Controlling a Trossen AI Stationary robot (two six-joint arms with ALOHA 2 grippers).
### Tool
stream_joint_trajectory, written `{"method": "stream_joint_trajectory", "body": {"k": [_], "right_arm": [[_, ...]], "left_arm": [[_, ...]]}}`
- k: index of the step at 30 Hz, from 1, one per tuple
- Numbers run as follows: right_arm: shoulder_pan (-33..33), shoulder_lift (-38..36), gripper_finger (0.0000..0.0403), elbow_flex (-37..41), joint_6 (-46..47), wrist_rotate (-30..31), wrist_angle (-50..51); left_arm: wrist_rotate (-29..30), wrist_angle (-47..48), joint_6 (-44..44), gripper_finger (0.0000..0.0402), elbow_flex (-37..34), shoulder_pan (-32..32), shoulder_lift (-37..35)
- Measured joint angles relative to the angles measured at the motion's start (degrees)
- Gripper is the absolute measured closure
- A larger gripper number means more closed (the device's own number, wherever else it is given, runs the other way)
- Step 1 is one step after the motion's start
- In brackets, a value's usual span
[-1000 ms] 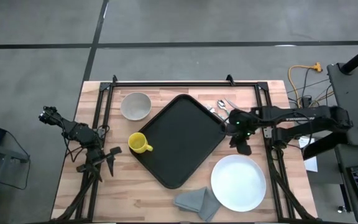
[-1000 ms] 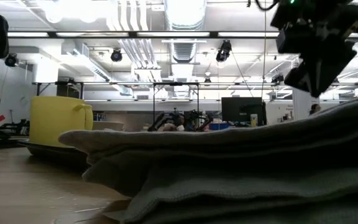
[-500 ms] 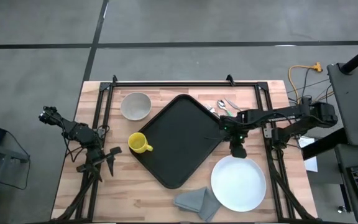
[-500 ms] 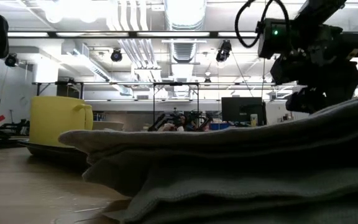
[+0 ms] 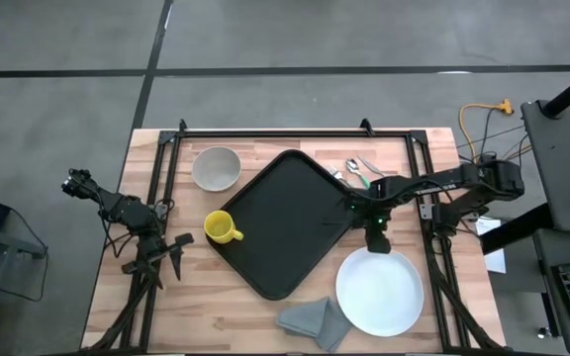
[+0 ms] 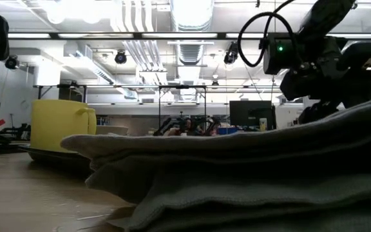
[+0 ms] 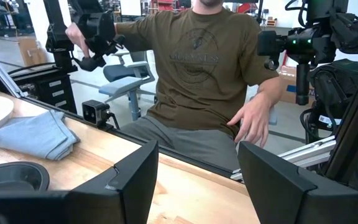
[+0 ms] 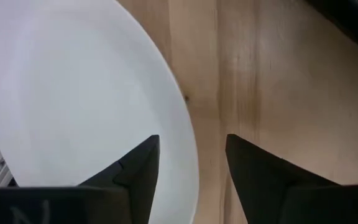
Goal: Set up tray
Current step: Put the white plate below the yellow cup on the black serving tray
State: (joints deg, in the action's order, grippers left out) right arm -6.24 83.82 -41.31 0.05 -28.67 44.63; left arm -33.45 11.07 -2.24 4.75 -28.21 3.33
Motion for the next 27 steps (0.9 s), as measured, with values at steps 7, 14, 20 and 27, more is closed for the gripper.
{"method": "stream_joint_trajectory", "body": {"k": [7,14,20,27], "right_arm": [[1.89,3.56,0.0237,0.07,0.18,0.11,-0.69],[2.93,7.37,0.0244,0.02,1.33,-0.02,-1.41],[2.91,9.43,0.0286,-0.16,0.95,-0.52,-1.33],[3.03,9.41,0.0385,-1.03,-3.46,0.59,1.81]], "left_arm": [[0.0,0.0,0.0,0.0193,-0.01,0.0,0.0],[0.0,-0.02,0.0,0.0193,-0.02,0.0,0.0],[0.0,-0.07,0.0,0.0193,-0.02,0.0,0.0],[0.0,-0.09,0.0,0.0193,-0.02,0.0,0.0]]}}
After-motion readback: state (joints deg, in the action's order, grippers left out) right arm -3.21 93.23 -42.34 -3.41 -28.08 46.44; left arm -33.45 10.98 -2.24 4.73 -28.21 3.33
